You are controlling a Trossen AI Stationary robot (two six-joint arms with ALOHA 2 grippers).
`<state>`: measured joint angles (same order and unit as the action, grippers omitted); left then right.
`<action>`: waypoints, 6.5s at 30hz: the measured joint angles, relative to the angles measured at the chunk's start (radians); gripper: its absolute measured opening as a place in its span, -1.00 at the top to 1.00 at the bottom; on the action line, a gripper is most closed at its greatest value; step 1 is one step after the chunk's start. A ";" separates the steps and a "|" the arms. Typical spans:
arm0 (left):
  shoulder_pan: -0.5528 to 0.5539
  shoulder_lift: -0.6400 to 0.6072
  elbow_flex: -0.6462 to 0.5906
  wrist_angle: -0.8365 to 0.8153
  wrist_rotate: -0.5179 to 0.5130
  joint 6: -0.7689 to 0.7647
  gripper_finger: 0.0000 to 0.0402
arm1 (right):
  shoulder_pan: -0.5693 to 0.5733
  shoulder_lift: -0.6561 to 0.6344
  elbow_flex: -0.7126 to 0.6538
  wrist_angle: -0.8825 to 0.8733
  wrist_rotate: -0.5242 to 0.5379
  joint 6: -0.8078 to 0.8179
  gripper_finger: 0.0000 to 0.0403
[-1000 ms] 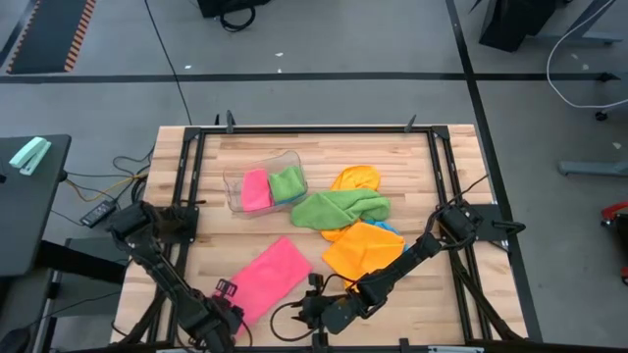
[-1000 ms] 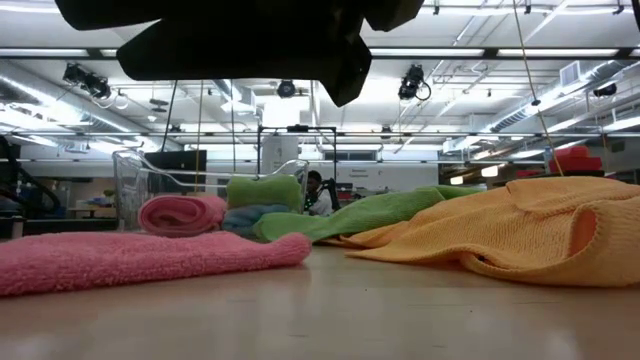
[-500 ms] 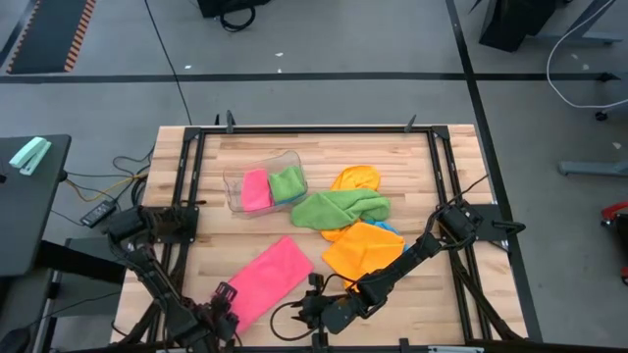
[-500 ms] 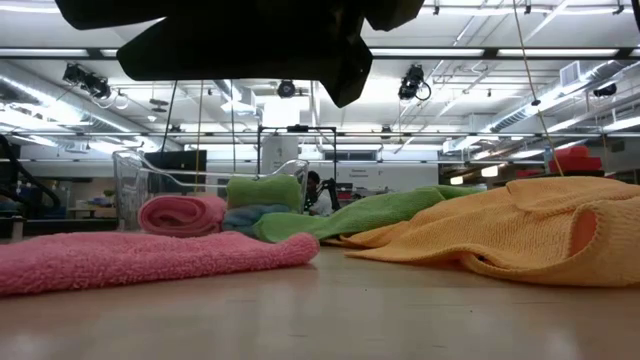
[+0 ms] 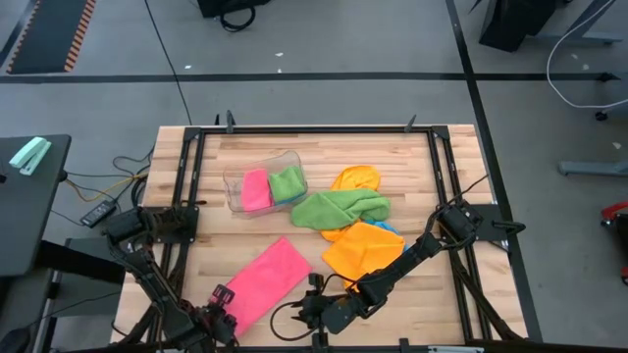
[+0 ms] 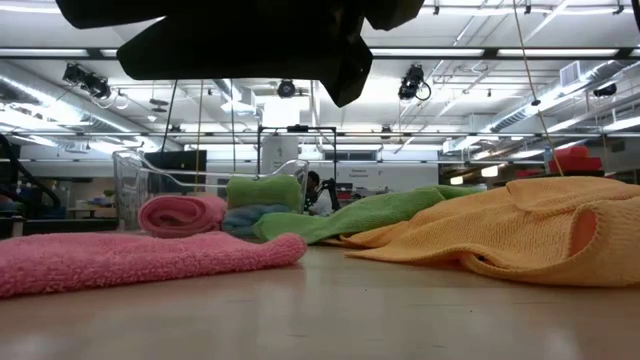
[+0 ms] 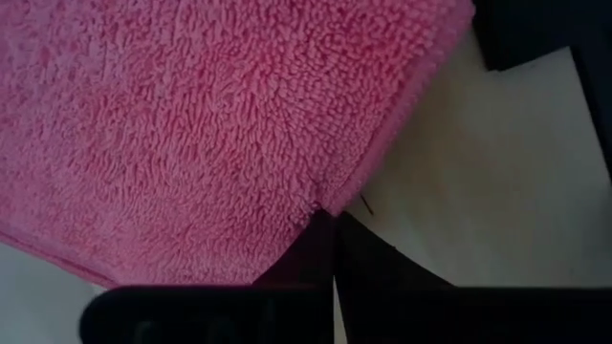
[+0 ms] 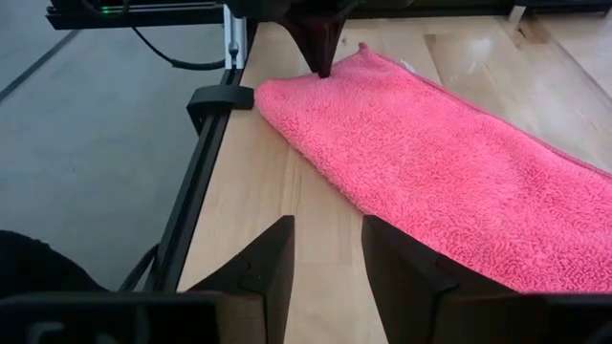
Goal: Fold microfiber towels
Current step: Fold the pink microfiber towel
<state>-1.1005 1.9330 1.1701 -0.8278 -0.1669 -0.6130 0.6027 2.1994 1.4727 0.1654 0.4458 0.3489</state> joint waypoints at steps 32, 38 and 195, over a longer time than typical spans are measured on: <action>0.212 -0.146 0.158 -0.119 0.093 0.040 0.98 | 0.040 0.000 0.000 0.104 0.060 -0.012 0.18; 0.257 -0.147 0.158 -0.123 0.112 0.112 0.98 | 0.049 0.000 0.000 0.124 0.071 -0.028 0.18; 0.447 0.000 0.098 -0.226 -0.151 0.053 0.35 | 0.075 0.010 0.000 0.006 0.077 -0.010 0.18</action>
<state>-0.6539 1.9335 1.2686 -1.0537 -0.3177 -0.5596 0.6777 2.2093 1.4727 0.1715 0.5228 0.3389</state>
